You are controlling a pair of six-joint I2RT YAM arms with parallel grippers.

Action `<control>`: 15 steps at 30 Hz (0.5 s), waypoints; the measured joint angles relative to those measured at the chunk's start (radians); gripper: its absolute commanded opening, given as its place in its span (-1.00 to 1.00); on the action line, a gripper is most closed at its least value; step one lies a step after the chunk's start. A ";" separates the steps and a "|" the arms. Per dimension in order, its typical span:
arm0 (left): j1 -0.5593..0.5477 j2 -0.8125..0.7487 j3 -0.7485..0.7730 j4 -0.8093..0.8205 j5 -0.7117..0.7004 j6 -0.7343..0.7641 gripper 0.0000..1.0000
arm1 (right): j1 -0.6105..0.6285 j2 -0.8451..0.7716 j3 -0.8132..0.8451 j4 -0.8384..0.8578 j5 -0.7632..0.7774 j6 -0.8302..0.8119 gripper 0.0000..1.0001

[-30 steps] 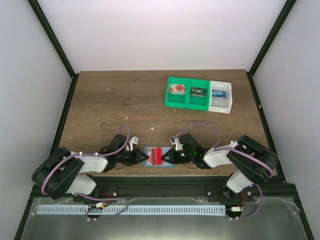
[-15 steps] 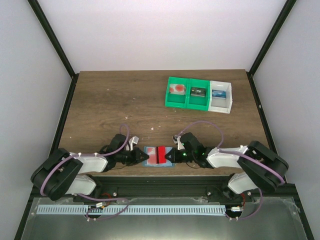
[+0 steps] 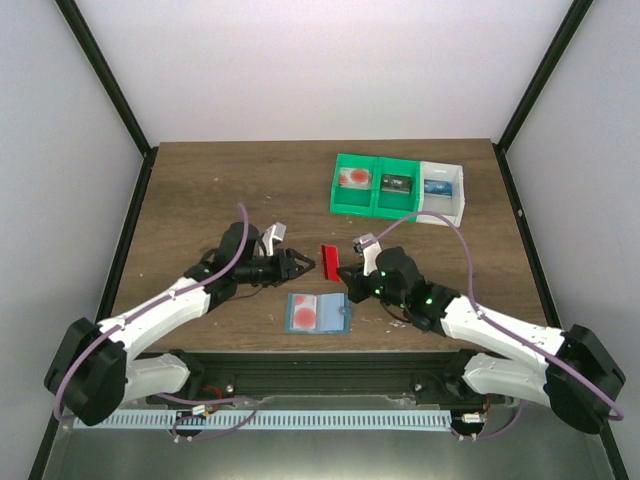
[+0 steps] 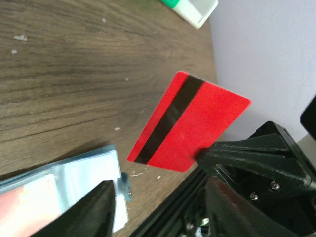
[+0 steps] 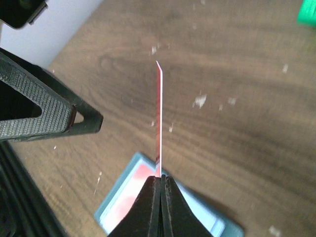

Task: Take the credit cards out of the card holder

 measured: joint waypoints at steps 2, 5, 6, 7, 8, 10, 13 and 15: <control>0.008 -0.026 0.024 -0.033 0.009 -0.016 0.29 | 0.000 -0.024 -0.002 0.043 0.023 -0.091 -0.99; 0.034 -0.085 0.032 -0.053 0.042 -0.063 0.47 | 0.024 -0.066 -0.017 0.127 0.070 -0.274 -0.99; 0.047 -0.106 0.034 -0.056 0.057 -0.084 0.49 | 0.040 -0.080 -0.026 0.155 0.092 -0.339 -0.99; 0.060 -0.124 0.036 -0.058 0.074 -0.105 0.51 | 0.057 -0.091 -0.034 0.180 0.108 -0.397 -0.99; 0.071 -0.138 0.039 -0.058 0.087 -0.121 0.52 | 0.077 -0.100 -0.044 0.207 0.124 -0.465 -0.99; 0.091 -0.163 0.049 -0.056 0.114 -0.159 0.52 | 0.102 -0.104 -0.052 0.238 0.148 -0.564 -0.99; 0.097 -0.190 0.055 -0.023 0.158 -0.215 0.50 | 0.129 -0.095 -0.053 0.277 0.188 -0.695 -0.99; 0.097 -0.202 0.048 0.026 0.195 -0.267 0.48 | 0.138 -0.093 -0.058 0.303 0.210 -0.763 -0.99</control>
